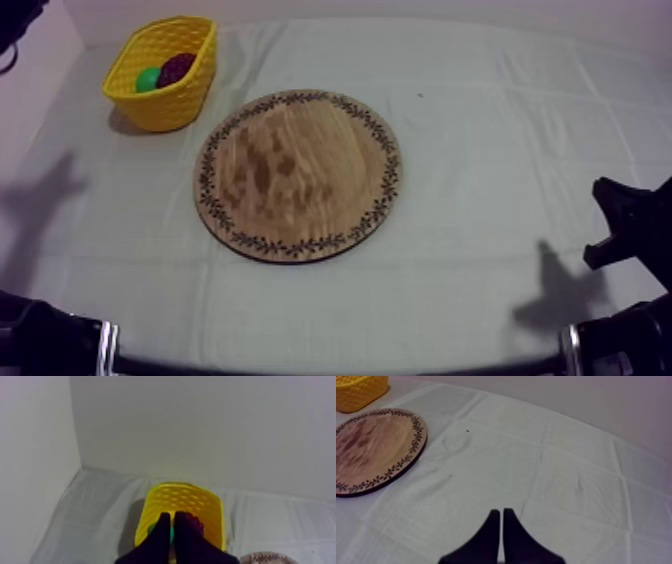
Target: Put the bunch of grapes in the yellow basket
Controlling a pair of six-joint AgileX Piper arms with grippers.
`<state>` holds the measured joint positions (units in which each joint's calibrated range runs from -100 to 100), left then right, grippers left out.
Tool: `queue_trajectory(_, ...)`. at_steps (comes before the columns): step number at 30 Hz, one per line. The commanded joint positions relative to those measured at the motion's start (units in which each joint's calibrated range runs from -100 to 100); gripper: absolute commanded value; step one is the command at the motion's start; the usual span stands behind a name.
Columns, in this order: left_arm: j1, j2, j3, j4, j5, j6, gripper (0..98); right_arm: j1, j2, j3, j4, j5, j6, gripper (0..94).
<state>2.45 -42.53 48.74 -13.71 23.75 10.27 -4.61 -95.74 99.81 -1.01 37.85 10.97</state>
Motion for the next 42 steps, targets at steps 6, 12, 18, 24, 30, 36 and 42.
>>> queue_trajectory(6,0.0,-28.0,29.0,-0.19,-0.1,-0.3,0.1,0.0,0.0,0.0,0.0,0.0,0.0,0.4)
queue_trajectory(12,-0.4,-38.9,39.4,0.06,1.4,-1.1,0.0,0.0,0.0,0.0,0.0,0.0,0.0,0.4)
queue_trajectory(18,-0.9,-46.4,47.0,0.79,1.8,-3.6,0.0,0.0,0.0,0.0,0.0,0.0,0.0,0.4)
queue_trajectory(24,-1.8,-51.1,50.0,6.52,4.0,-9.4,0.0,0.0,0.0,0.0,0.0,0.0,0.0,0.4)
queue_trajectory(30,-2.7,-55.1,50.9,9.51,5.9,-11.0,0.0,0.0,0.0,0.0,0.0,0.0,0.0,0.4)
queue_trajectory(36,-4.2,-56.9,51.2,10.17,6.4,-9.5,0.2,0.0,0.0,0.0,0.0,0.0,0.0,0.4)
queue_trajectory(42,-5.1,-57.2,51.3,10.39,6.5,-9.8,0.1,0.0,0.0,0.0,0.0,0.0,0.0,0.4)
